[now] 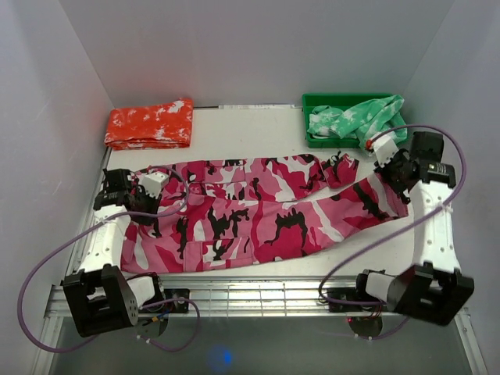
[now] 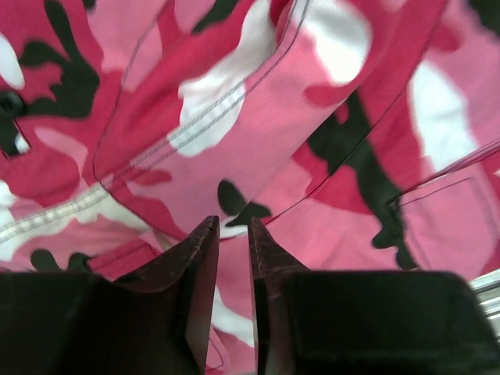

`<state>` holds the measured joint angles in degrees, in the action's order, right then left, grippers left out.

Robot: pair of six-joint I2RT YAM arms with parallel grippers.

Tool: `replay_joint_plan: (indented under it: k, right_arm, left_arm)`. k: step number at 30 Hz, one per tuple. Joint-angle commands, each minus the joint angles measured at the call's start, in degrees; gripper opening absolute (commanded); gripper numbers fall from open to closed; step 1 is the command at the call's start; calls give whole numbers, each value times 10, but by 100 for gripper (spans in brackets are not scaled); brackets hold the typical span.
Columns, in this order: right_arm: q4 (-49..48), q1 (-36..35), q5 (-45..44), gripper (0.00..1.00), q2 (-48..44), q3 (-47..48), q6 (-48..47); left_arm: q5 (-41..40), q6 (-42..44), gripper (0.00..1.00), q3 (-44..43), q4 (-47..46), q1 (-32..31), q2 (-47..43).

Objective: Fold and stack the trousers
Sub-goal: Flatten the trousers out

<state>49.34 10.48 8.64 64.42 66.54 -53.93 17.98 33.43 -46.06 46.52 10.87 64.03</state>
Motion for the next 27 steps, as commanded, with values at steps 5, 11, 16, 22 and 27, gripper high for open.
replay_joint_plan:
  k: [5,11,16,22,27]
  right_arm:
    - [19,107,-97,8,311,128,27]
    - [46,145,-180,8,429,135,7]
    - [50,157,-181,14,435,82,-5]
    - [73,144,-122,75,431,135,27]
    - [116,137,-35,75,429,205,16]
  left_arm:
    - [-107,102,19,86,-64,70,47]
    - [-124,134,8,56,-92,137,123]
    - [-129,153,5,20,-92,162,151]
    - [-165,172,6,5,-107,166,169]
    - [-122,189,13,-52,-44,190,182]
